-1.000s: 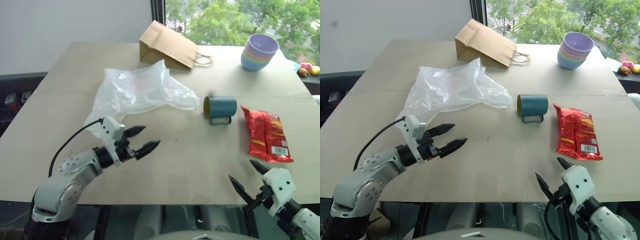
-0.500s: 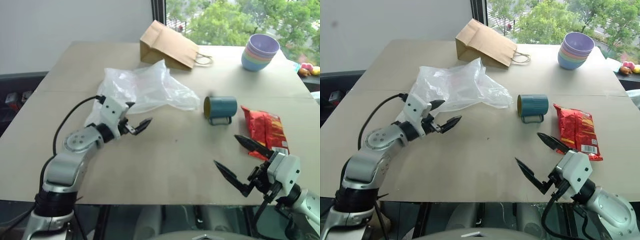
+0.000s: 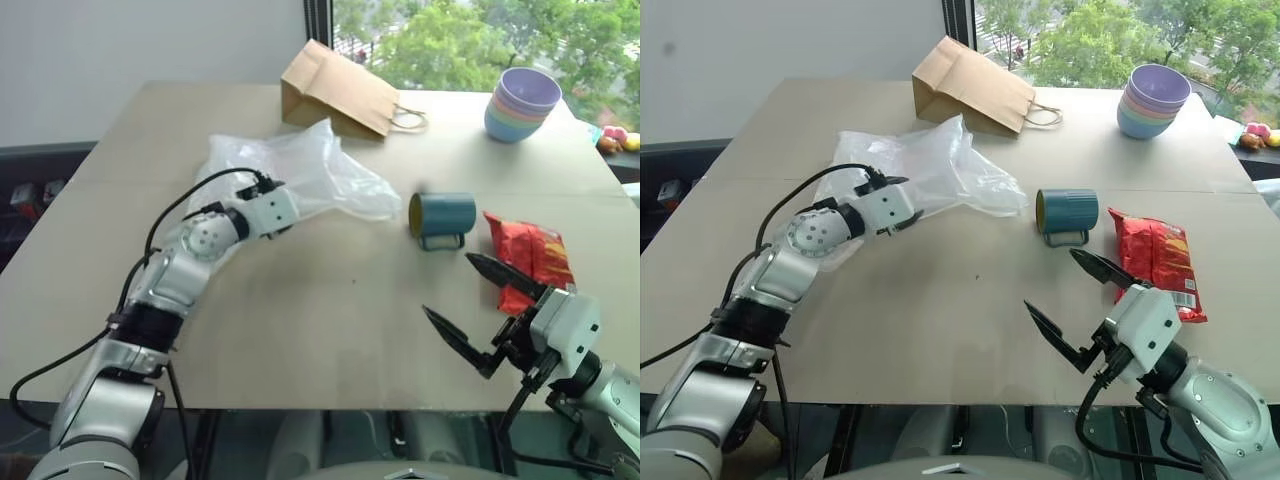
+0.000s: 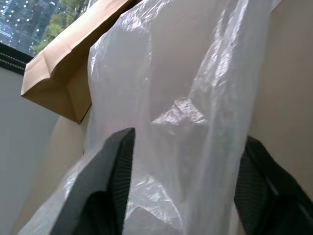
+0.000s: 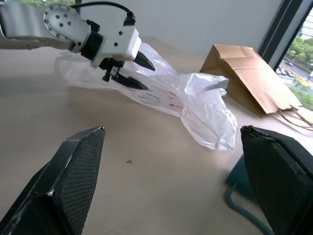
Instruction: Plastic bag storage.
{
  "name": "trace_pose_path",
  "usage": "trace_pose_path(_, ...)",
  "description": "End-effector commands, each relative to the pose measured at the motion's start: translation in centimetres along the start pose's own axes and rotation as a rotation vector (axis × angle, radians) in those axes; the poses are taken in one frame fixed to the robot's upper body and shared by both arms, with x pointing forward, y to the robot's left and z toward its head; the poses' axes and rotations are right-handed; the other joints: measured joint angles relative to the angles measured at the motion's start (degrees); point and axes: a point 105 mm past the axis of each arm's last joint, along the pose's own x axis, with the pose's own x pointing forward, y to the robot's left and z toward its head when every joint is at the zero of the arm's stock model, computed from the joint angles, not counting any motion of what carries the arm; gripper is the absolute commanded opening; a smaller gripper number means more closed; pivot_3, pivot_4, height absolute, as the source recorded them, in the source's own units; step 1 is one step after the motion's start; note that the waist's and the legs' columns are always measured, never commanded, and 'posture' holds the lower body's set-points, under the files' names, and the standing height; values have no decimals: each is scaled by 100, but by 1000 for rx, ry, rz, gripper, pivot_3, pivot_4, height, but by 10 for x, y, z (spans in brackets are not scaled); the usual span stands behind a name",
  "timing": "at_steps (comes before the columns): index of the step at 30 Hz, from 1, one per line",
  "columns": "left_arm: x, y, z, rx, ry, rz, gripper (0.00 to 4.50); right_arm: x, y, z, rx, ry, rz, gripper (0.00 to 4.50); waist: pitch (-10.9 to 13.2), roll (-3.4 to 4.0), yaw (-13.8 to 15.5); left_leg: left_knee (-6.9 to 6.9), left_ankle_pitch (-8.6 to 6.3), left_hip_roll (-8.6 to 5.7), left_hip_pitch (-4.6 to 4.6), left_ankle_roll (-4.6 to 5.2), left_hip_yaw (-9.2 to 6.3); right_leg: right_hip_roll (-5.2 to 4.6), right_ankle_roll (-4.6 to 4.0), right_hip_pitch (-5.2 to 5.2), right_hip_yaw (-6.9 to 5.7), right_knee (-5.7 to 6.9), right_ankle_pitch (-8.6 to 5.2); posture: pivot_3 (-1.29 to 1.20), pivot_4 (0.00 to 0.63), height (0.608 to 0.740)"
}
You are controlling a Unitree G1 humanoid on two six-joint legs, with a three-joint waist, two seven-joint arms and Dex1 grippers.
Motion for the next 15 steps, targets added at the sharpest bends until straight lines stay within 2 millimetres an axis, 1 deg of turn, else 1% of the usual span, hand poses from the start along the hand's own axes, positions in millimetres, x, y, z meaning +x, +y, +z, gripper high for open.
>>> trace_pose_path(1, -2, 31, 10, -236, -52, 57, 974, 4, -6, -1, -72, 36, -38, 4500, 0, -1, -1, 2, 0, 0, -1, 0, 0, 0, 0, 0, 0, 1, 0, 0, 150, 740)
trace_pose_path(2, -2, 36, 12, -296, -59, 58, 478, 5, -8, -5, -82, 62, -42, 4500, 0, -1, -3, 3, 0, 0, -2, 0, 0, 0, 1, 0, 0, 1, 0, 0, 150, 740)
trace_pose_path(3, -2, 39, 13, -332, -63, 56, 83, 5, -9, -8, -86, 79, -44, 4500, 0, -1, -7, 3, 0, -1, -1, 0, 0, 0, 1, 0, 0, 1, 1, 0, 150, 740)
trace_pose_path(5, -3, 52, 25, -453, -90, 56, 83, 5, -16, -24, -156, 181, -36, 4500, 0, -1, -13, 2, 0, -1, -1, 0, -2, 2, 17, 0, 0, 2, 10, 0, 150, 740)
trace_pose_path(7, -7, 70, 39, -527, -123, 76, 83, 9, -28, -39, -197, 276, -56, 4500, 6, -11, -17, 4, 0, -1, -2, 0, -1, 3, 21, 0, 0, 2, 13, 0, 150, 740)
trace_pose_path(8, -9, 76, 45, -545, -132, 83, 83, 14, -35, -43, -201, 297, -80, 4500, 7, -14, -23, 6, 0, -2, -4, 1, -2, 3, 21, 0, 0, 2, 13, 0, 150, 740)
trace_pose_path(10, -10, 83, 54, -599, -143, 84, 83, 29, -39, -51, -180, 324, -61, 4500, 7, -14, -38, 8, 0, -1, 0, 1, -2, 4, 21, 0, 2, 5, 13, 0, 150, 740)
trace_pose_path(12, -11, 85, 61, -652, -136, 73, 83, 48, -42, -62, -148, 361, -31, 4500, 7, -13, -37, 9, 1, -1, 4, 1, -7, 8, 21, 2, 2, 10, 13, 0, 150, 740)
trace_pose_path(15, -12, 91, 68, -661, -84, 122, 83, 78, -49, -74, -28, 409, -61, 4500, 7, -11, -51, 7, 1, 1, 3, 1, -14, 15, 21, 2, 2, 14, 15, 0, 150, 740)
